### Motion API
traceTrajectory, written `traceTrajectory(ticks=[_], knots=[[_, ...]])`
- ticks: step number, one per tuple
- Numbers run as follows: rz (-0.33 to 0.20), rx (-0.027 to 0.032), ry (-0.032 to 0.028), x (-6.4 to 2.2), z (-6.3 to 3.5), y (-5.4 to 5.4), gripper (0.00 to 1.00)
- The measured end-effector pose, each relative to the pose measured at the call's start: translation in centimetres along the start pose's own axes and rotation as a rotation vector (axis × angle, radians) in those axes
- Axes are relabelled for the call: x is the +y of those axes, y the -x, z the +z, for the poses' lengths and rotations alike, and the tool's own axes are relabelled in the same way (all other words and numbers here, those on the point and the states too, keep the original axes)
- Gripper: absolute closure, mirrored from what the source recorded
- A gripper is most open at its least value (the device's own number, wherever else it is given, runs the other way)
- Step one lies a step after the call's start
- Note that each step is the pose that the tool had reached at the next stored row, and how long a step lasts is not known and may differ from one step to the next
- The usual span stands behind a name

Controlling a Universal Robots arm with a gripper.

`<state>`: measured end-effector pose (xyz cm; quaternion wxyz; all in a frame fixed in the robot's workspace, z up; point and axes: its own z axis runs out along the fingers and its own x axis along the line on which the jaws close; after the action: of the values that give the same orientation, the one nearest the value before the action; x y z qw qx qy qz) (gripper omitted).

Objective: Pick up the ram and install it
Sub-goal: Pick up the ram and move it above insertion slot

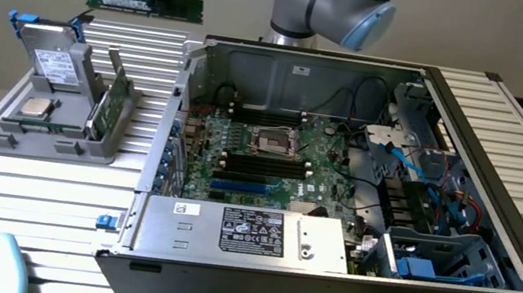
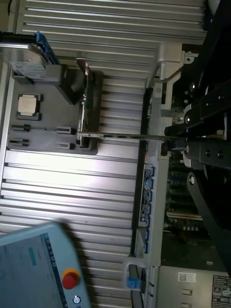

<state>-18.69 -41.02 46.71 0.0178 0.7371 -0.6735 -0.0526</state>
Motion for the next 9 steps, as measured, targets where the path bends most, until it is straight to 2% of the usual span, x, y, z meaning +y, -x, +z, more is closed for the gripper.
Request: traceTrajectory(ticks=[9], knots=[[-0.001, -0.0002, 0.0026, -3.97, -0.9, -0.5, 0.86]])
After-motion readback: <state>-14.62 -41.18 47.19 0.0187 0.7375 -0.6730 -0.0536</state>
